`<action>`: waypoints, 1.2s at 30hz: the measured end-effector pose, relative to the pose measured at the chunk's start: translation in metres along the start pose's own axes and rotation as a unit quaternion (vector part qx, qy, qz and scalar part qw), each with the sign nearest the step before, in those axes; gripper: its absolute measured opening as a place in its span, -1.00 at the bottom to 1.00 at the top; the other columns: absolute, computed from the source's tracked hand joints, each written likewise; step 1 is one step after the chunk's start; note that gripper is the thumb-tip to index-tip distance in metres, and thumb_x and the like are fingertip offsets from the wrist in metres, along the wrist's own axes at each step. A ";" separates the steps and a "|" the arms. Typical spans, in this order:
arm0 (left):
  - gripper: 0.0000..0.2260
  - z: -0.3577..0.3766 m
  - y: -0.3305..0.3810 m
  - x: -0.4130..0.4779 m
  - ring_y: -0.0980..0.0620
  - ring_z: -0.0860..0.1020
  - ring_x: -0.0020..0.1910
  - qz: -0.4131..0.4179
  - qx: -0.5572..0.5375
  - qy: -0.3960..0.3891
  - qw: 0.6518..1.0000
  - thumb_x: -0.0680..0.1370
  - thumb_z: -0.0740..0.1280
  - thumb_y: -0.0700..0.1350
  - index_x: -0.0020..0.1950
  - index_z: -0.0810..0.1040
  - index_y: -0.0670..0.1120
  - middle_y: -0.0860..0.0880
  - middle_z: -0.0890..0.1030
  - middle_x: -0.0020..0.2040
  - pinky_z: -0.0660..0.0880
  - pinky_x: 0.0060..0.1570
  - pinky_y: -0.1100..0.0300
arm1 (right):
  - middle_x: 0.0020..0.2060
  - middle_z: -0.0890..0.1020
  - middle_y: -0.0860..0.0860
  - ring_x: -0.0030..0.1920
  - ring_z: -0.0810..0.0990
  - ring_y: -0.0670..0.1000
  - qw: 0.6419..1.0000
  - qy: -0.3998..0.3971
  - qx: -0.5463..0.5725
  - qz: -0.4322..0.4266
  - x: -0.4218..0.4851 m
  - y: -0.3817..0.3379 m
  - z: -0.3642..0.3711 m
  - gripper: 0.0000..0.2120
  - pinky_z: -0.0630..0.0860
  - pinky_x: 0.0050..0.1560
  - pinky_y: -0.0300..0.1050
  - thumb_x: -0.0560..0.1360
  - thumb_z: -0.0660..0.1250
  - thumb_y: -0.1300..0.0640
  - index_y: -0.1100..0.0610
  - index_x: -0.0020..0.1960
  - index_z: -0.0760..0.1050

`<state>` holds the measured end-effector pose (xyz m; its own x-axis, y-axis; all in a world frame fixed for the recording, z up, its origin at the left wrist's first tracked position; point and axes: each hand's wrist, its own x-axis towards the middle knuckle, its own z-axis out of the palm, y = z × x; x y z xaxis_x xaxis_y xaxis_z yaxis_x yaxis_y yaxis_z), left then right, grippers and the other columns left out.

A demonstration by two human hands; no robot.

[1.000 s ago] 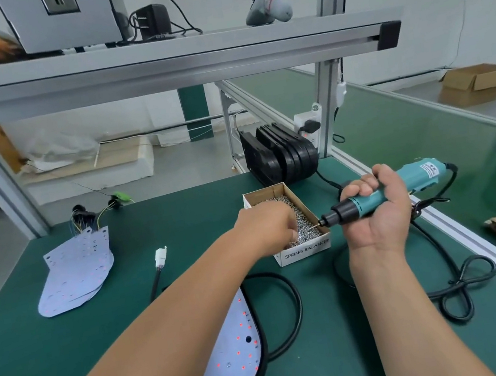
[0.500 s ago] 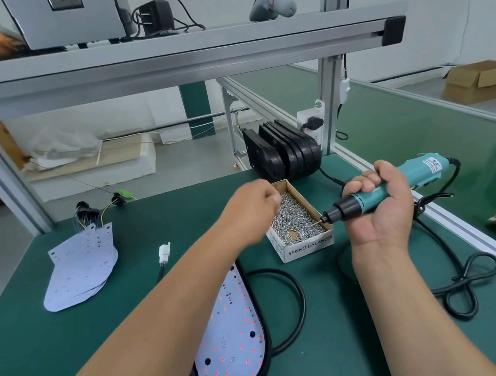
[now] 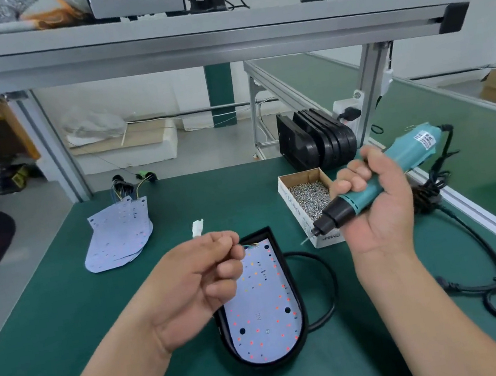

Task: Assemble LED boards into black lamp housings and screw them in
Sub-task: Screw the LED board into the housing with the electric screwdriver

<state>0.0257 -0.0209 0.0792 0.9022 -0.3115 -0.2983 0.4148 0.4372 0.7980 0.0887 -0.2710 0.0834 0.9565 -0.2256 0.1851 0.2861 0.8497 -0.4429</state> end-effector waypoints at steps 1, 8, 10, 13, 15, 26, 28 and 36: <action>-0.85 0.000 -0.003 -0.002 0.10 0.40 -0.35 0.001 0.005 -0.005 1.000 0.55 0.39 -0.23 0.10 0.56 -0.21 -0.12 0.56 -0.13 0.28 -0.53 0.35 | -0.30 0.39 -0.05 -0.37 0.38 -0.10 1.000 -0.013 -0.004 0.006 -0.005 0.005 0.005 -0.95 0.49 -0.30 -0.21 0.65 0.32 0.21 0.11 0.00 0.48; -0.91 0.003 -0.024 -0.006 0.03 0.60 -0.27 -0.003 0.032 -0.026 0.999 0.50 0.46 -0.28 -0.01 0.71 -0.18 -0.18 0.62 -0.08 0.52 -0.44 0.26 | -0.29 0.38 -0.05 -0.34 0.38 -0.09 0.997 -0.065 -0.012 0.033 -0.031 0.026 0.025 -0.89 0.51 -0.24 -0.18 0.70 0.28 0.14 0.09 0.00 0.52; -0.90 0.003 -0.028 -0.006 0.01 0.66 -0.22 -0.004 0.025 -0.030 0.999 0.50 0.47 -0.32 -0.03 0.72 -0.18 -0.20 0.65 -0.06 0.58 -0.39 0.24 | -0.29 0.38 -0.05 -0.33 0.38 -0.09 0.997 -0.069 -0.013 0.032 -0.032 0.026 0.026 -0.89 0.50 -0.22 -0.18 0.70 0.28 0.13 0.09 0.00 0.52; -0.88 0.005 -0.032 -0.006 -0.02 0.70 -0.17 0.002 0.017 -0.042 0.999 0.49 0.53 -0.33 -0.01 0.73 -0.18 -0.19 0.67 -0.04 0.63 -0.35 0.21 | -0.28 0.36 -0.06 -0.33 0.37 -0.09 0.997 -0.070 -0.013 0.027 -0.032 0.024 0.025 -0.92 0.49 -0.21 -0.18 0.69 0.29 0.15 0.08 0.02 0.50; -0.86 0.006 -0.033 -0.006 -0.03 0.70 -0.15 0.009 0.011 -0.047 0.999 0.47 0.51 -0.29 0.02 0.73 -0.18 -0.19 0.67 -0.04 0.63 -0.34 0.20 | -0.28 0.36 -0.05 -0.33 0.37 -0.09 0.997 -0.073 -0.017 0.025 -0.032 0.024 0.026 -0.94 0.49 -0.21 -0.18 0.68 0.30 0.16 0.08 0.02 0.48; -0.84 0.007 -0.038 -0.004 -0.04 0.70 -0.17 0.024 0.003 -0.040 0.999 0.47 0.49 -0.28 0.03 0.76 -0.18 -0.19 0.68 -0.07 0.66 -0.22 0.15 | -0.30 0.38 -0.05 -0.35 0.39 -0.08 0.994 -0.094 -0.041 0.027 -0.034 0.026 0.025 -0.95 0.50 -0.23 -0.17 0.66 0.29 0.19 0.07 0.03 0.48; -0.84 0.007 -0.038 -0.004 -0.04 0.70 -0.18 0.025 0.002 -0.038 0.999 0.46 0.49 -0.28 0.03 0.76 -0.18 -0.19 0.68 -0.07 0.67 -0.21 0.15 | -0.30 0.37 -0.05 -0.35 0.39 -0.08 0.994 -0.097 -0.041 0.027 -0.034 0.026 0.024 -0.95 0.49 -0.23 -0.17 0.66 0.28 0.19 0.07 0.03 0.47; -0.84 0.007 -0.038 -0.005 -0.05 0.70 -0.19 0.034 0.014 -0.030 0.999 0.45 0.51 -0.28 0.01 0.77 -0.17 -0.20 0.69 -0.08 0.67 -0.20 0.13 | -0.31 0.39 -0.05 -0.36 0.39 -0.08 0.992 -0.112 -0.056 0.021 -0.032 0.025 0.023 -0.92 0.48 -0.26 -0.18 0.65 0.26 0.22 0.06 0.03 0.47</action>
<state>0.0049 -0.0420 0.0536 0.9190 -0.3323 -0.2119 0.3488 0.4353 0.8300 0.0636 -0.2315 0.0866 0.9344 -0.0684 0.3497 0.2627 0.7952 -0.5464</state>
